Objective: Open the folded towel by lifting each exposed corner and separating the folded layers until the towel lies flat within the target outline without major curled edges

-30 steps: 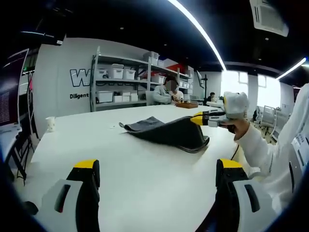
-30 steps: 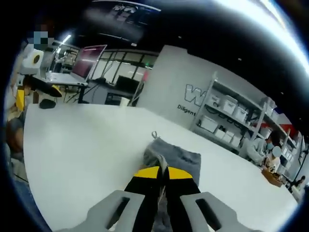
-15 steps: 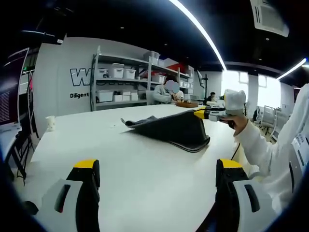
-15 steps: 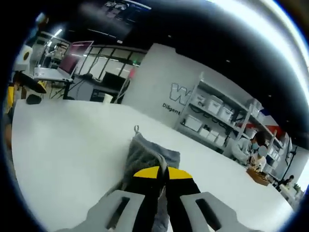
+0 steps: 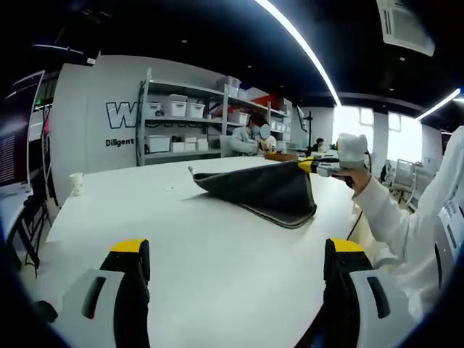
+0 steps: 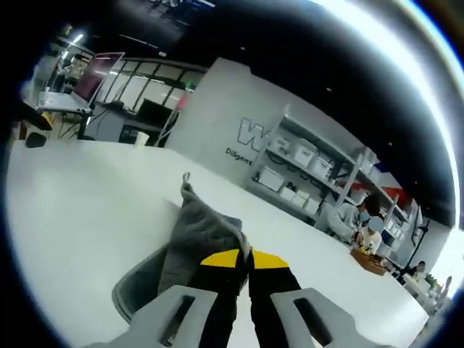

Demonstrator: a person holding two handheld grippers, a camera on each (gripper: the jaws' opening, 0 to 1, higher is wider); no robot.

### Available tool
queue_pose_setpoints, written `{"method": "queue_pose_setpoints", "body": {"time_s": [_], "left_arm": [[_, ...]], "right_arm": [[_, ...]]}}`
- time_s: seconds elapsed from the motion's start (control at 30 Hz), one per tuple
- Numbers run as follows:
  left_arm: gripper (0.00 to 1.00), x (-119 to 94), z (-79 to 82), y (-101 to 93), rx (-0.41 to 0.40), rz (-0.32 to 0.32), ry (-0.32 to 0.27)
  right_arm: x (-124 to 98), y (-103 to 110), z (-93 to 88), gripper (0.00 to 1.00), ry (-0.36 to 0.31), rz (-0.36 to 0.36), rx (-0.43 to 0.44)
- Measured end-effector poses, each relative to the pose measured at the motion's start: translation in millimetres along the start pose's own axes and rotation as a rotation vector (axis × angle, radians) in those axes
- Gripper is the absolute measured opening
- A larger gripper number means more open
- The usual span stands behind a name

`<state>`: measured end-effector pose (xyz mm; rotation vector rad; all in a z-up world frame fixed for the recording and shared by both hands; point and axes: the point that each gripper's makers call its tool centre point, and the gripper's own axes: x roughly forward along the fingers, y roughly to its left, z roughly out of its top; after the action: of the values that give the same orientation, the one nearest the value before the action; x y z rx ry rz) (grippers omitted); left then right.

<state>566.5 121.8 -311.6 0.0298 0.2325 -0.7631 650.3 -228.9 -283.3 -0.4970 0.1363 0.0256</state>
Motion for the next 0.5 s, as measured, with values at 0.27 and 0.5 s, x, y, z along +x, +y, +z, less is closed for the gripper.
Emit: {"method": "queue_pose_setpoints", "body": {"time_s": [0.27,0.5], "left_arm": [[0.99,-0.2,0.7,0.6,0.000,0.002,-0.001],[0.99,0.0,0.8,0.3,0.001,-0.001,0.000]], "right_arm": [[0.3,-12.4,-7.7,0.00,0.020,-0.029,-0.009],[0.0,-23.4,-10.1,0.00,0.029,-0.057,-0.014]]}}
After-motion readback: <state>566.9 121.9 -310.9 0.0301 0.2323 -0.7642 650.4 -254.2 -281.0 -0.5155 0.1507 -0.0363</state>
